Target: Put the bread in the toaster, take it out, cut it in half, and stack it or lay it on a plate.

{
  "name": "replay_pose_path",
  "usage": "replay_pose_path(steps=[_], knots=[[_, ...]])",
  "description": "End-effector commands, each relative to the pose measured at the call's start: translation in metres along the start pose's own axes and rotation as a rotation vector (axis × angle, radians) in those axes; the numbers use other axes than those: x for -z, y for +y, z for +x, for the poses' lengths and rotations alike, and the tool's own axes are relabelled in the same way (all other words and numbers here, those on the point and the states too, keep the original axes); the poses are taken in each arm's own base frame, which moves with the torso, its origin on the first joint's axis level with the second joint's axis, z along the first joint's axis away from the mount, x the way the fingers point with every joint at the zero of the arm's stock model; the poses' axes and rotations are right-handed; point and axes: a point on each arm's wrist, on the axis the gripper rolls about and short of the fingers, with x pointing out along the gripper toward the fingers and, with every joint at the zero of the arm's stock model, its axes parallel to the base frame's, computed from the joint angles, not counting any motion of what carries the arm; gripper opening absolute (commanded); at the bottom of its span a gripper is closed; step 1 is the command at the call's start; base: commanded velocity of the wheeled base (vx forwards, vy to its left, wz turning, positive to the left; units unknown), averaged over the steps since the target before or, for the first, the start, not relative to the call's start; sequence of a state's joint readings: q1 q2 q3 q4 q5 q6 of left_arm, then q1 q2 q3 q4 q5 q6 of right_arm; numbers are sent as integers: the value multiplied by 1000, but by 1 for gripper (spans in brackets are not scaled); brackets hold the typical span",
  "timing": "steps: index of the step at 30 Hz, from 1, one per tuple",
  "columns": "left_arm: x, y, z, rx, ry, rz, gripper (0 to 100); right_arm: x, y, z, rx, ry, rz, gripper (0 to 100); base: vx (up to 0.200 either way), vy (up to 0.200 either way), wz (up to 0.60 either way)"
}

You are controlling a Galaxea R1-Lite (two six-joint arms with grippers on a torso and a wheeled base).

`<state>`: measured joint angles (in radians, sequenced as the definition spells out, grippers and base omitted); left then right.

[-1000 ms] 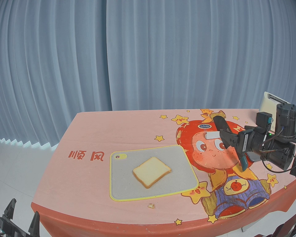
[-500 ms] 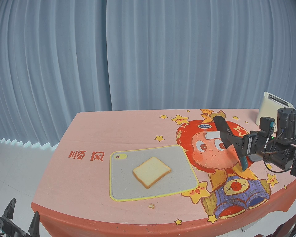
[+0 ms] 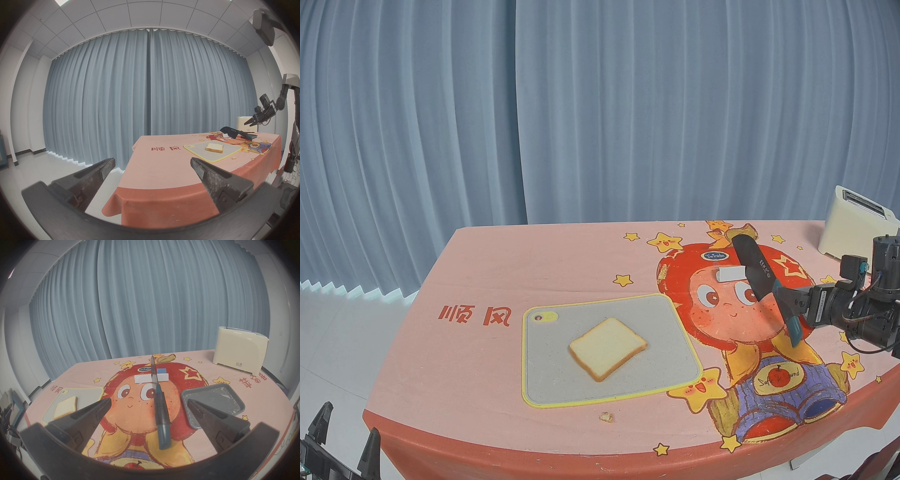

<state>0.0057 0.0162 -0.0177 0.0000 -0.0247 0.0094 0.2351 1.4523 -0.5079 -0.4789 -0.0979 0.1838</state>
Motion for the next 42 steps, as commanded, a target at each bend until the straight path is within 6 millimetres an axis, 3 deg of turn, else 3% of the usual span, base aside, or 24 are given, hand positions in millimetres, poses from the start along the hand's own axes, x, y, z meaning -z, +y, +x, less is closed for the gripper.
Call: replay_pose_path(steps=[1,21,29,42], knots=[[5,0,1,0,12,0,100,2,-3,-3,0,1,4,100,0,0,0],[5,0,1,0,12,0,100,-4,-13,2,17,-6,32,100,0,0,0],[5,0,1,0,12,0,100,0,-13,17,22,39,23,100,0,0,0],[5,0,1,0,12,0,100,3,-17,24,43,63,32,100,0,0,0]])
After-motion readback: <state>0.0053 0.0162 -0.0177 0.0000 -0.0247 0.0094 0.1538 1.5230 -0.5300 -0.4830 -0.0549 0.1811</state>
